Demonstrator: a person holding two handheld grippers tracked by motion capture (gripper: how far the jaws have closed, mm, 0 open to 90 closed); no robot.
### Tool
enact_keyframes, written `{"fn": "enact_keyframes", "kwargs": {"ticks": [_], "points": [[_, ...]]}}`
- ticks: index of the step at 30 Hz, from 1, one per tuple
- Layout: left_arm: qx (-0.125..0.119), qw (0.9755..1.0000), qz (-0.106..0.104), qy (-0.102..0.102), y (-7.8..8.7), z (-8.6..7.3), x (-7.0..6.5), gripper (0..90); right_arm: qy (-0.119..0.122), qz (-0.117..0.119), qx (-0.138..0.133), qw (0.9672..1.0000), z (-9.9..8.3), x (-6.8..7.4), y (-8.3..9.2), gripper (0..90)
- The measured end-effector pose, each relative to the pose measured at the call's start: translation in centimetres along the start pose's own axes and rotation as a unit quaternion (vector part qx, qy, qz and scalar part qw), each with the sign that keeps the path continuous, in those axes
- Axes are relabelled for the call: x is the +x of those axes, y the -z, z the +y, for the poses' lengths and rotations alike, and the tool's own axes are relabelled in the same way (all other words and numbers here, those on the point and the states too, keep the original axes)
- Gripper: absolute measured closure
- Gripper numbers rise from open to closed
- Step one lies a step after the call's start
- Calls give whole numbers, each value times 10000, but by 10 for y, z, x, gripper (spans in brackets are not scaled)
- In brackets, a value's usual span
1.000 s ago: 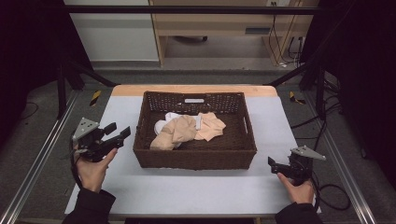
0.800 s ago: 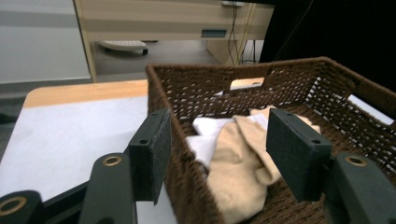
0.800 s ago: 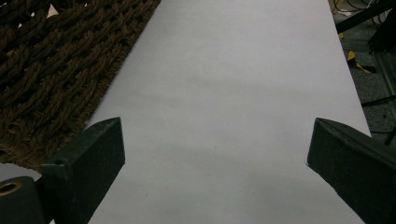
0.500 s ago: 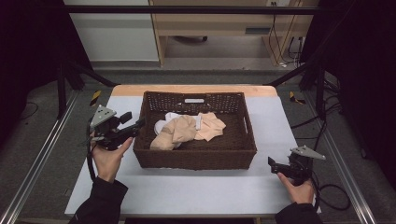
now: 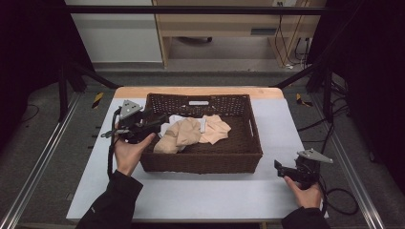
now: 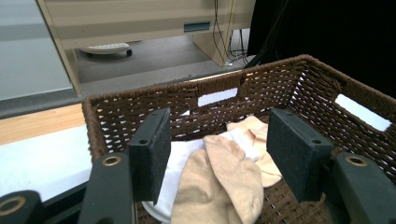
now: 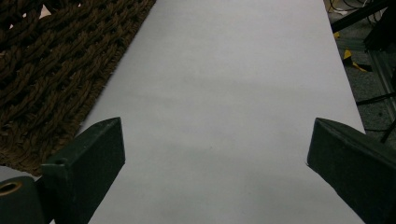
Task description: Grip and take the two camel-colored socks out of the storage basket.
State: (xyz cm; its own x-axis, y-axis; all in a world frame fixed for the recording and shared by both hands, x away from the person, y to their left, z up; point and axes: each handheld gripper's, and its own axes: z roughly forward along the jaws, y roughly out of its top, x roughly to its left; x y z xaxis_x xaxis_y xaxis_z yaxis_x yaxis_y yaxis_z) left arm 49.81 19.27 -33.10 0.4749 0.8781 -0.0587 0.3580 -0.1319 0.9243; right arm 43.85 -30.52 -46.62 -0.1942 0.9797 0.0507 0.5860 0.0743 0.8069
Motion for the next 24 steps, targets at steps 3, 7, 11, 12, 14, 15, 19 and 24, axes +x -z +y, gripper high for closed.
{"fn": "enact_keyframes", "kwargs": {"ticks": [3,7,11,12,14,15,19,24], "points": [[24,10000,35,-55,-11,6,0,398,9,9,-22,10000,0,0,0,46],[143,9998,36,-125,-23,10,-1,392,-11,-2,-36,10000,0,-1,0,47],[255,9994,13,-240,-42,9,-5,389,-27,-26,-79,10000,1,-1,0,47],[255,9994,13,-240,-42,9,-5,389,-30,-27,-81,10000,1,-1,0,47],[295,9992,-2,-286,-48,8,-6,390,-29,-29,-81,10000,1,-1,0,47],[316,9990,-4,-304,-53,8,-6,390,-38,-33,-70,10000,1,-1,0,47],[498,9982,-13,-340,-70,6,-6,394,-5,-30,-105,9999,2,-2,-1,46],[590,9977,-9,-340,-84,1,-6,399,0,-20,-123,9999,3,-1,-1,45]]}}
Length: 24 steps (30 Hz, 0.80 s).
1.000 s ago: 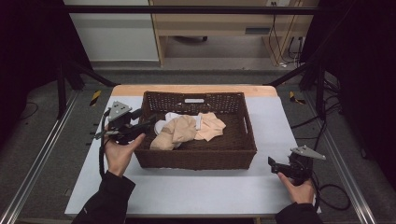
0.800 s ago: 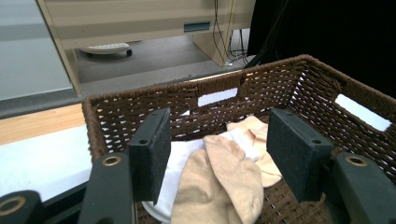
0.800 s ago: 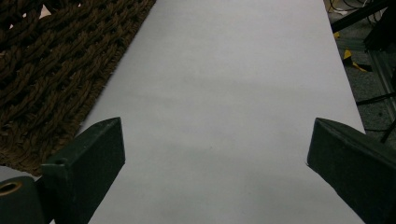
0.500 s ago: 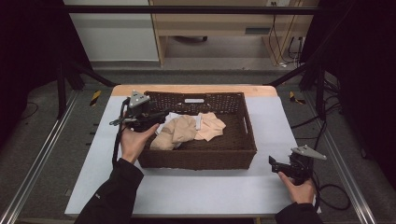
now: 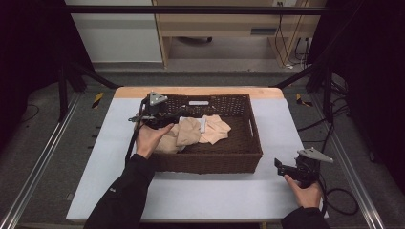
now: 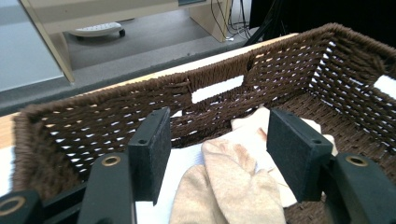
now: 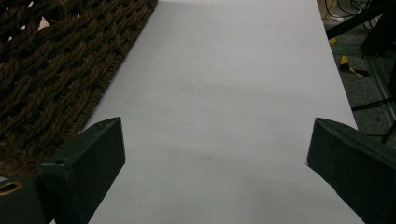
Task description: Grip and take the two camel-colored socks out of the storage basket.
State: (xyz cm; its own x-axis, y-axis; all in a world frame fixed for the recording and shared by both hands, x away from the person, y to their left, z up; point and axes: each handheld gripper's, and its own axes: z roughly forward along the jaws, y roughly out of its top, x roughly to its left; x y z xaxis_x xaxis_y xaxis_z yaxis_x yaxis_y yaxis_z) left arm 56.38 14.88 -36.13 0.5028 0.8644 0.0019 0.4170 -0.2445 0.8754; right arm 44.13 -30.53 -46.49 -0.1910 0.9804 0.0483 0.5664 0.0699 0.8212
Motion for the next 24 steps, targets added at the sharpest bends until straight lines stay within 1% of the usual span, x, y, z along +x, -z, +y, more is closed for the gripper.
{"fn": "enact_keyframes", "kwargs": {"ticks": [2,3,4,5,6,7,8,9,14,15,17,22,23,24], "points": [[58,10000,14,-21,-6,-2,0,406,7,-4,17,10000,0,0,0,46],[166,9998,45,-62,-12,-5,-1,409,38,-10,18,10000,0,1,-1,49],[166,9998,45,-62,-12,-5,-1,411,38,-10,18,10000,0,1,-1,49],[267,9996,12,-99,-17,-7,-2,416,54,-19,38,10000,1,1,-2,51],[267,9996,12,-99,-17,-7,-2,417,54,-19,38,10000,1,1,-2,51],[331,9994,-8,-109,-20,-9,-5,419,108,-18,55,9999,1,2,-2,56],[331,9994,-8,-109,-20,-9,-5,420,108,-18,55,9999,1,2,-2,56],[386,9991,-21,-145,-23,-11,-7,421,151,-14,70,9999,2,4,-2,60],[463,9988,-21,-133,-28,-17,-9,421,162,0,57,9999,3,5,-2,64],[540,9985,-42,-100,-31,-21,-9,420,135,-17,27,9999,3,6,-1,64],[552,9984,-58,-64,-32,-23,-9,420,118,-26,4,9999,3,6,-1,64],[743,9972,-38,-83,-35,-29,-8,419,106,-49,-9,9999,3,6,-2,66],[814,9967,-32,-61,-36,-31,-9,419,125,-57,0,9999,3,7,-2,69],[814,9967,-32,-61,-36,-31,-9,417,125,-57,0,9999,3,7,-2,69]]}}
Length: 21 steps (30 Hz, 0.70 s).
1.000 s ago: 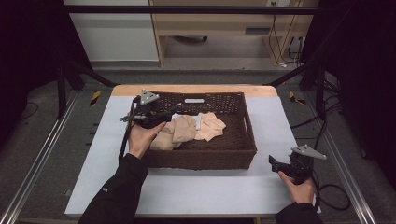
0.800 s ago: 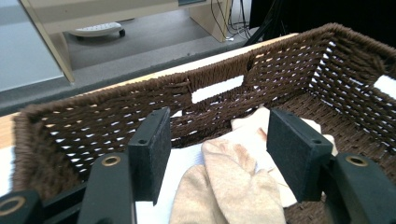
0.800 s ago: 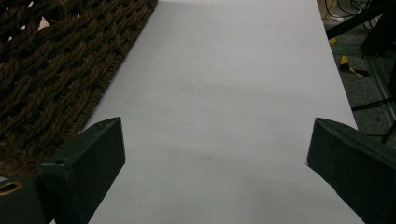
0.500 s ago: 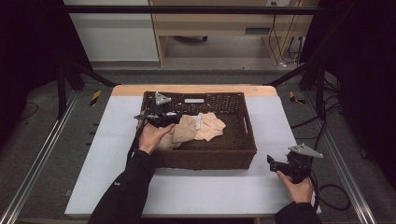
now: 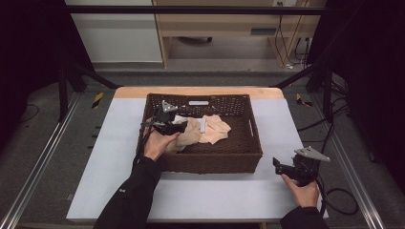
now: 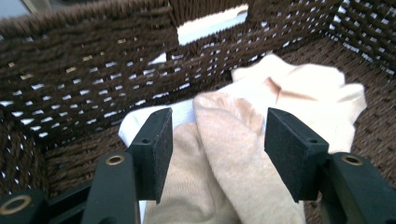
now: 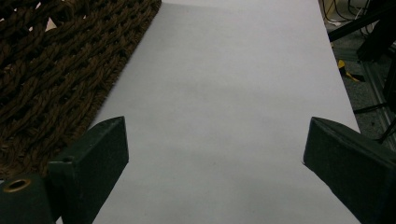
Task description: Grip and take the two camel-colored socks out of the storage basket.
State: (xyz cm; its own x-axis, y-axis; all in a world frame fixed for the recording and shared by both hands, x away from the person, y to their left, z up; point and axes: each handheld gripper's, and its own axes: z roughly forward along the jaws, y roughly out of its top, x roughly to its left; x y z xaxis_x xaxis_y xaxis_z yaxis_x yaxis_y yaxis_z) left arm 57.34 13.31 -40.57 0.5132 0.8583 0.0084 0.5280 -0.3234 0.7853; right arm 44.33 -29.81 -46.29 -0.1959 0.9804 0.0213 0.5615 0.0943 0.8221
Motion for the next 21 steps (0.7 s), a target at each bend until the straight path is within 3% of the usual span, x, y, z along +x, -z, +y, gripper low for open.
{"fn": "enact_keyframes", "kwargs": {"ticks": [7,11,21], "points": [[241,9996,32,-133,-4,-3,-2,427,42,1,7,10000,1,2,0,75],[442,9988,95,-182,-7,-5,-4,482,85,-21,12,10000,1,3,0,75],[790,9968,-10,-120,-14,-8,-6,518,177,-12,59,9998,1,5,-1,78]]}}
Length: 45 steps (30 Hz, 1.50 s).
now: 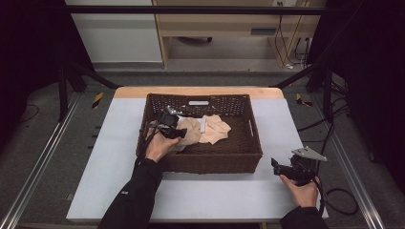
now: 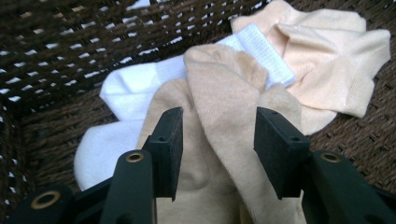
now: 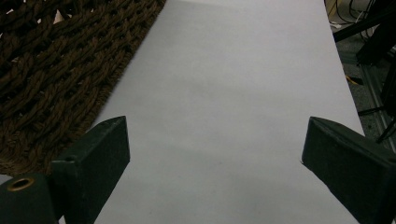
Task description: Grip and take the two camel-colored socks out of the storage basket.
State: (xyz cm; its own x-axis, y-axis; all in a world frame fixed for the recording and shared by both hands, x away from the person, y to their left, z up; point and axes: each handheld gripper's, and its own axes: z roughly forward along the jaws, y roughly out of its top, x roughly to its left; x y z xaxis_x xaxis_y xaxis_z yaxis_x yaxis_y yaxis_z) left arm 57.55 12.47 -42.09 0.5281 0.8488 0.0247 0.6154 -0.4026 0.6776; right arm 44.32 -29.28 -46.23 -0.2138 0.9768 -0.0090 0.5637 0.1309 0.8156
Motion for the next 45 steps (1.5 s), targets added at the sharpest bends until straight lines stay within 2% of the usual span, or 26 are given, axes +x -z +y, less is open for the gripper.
{"fn": "enact_keyframes", "kwargs": {"ticks": [2,6,10,12,14,15,18,19,21,23,24,27,28,29,33,38,39,41,42,43,45], "points": [[-9,10000,-83,13,-1,0,-1,491,8,-3,18,10000,0,0,0,77],[11,9998,-209,-19,-1,0,-2,514,11,-5,23,10000,0,0,0,77],[-19,9992,-354,-157,-1,0,-4,534,6,0,25,10000,0,0,0,76],[-18,9987,-419,-287,0,0,-6,583,17,-5,19,10000,0,0,0,75],[-3,9986,-413,-325,-1,0,-6,589,17,-1,18,10000,0,0,0,76],[55,9989,-318,-337,-1,-1,-6,583,17,13,21,10000,0,0,0,75],[217,9993,-219,-205,-6,-2,-4,502,21,22,31,10000,0,0,0,75],[268,9992,-191,-243,-6,-2,-3,496,20,23,32,10000,0,1,-1,76],[297,9989,-287,-219,-7,-2,-3,526,16,22,34,10000,0,1,0,75],[380,9985,-285,-266,-8,-3,-4,609,14,23,36,10000,0,0,-1,76],[434,9983,-261,-300,-8,-2,-4,609,10,20,39,10000,0,0,-1,75],[423,9983,-235,-335,-4,-1,-5,775,19,22,55,10000,0,1,-1,76],[376,9983,-239,-379,-2,-1,-6,860,30,12,43,10000,0,1,-1,76],[376,9983,-239,-379,-2,-1,-6,874,18,16,46,10000,0,1,-1,76],[159,9986,-272,-435,3,0,-7,884,6,-1,26,10000,0,0,0,76],[-411,9979,-370,-340,13,1,-5,885,-5,-17,40,10000,0,-1,0,76],[-411,9979,-370,-340,13,1,-5,885,-5,-17,40,10000,0,-1,0,76],[-605,9967,-441,-299,17,2,-4,886,-8,-22,49,10000,0,0,1,76],[-798,9952,-519,-235,21,2,-3,886,-14,-22,42,10000,0,-1,1,76],[-798,9952,-519,-235,21,2,-3,886,-14,-22,42,10000,0,-1,1,76],[-1063,9924,-601,-131,26,3,0,886,-11,-30,33,10000,0,-1,1,76]]}}
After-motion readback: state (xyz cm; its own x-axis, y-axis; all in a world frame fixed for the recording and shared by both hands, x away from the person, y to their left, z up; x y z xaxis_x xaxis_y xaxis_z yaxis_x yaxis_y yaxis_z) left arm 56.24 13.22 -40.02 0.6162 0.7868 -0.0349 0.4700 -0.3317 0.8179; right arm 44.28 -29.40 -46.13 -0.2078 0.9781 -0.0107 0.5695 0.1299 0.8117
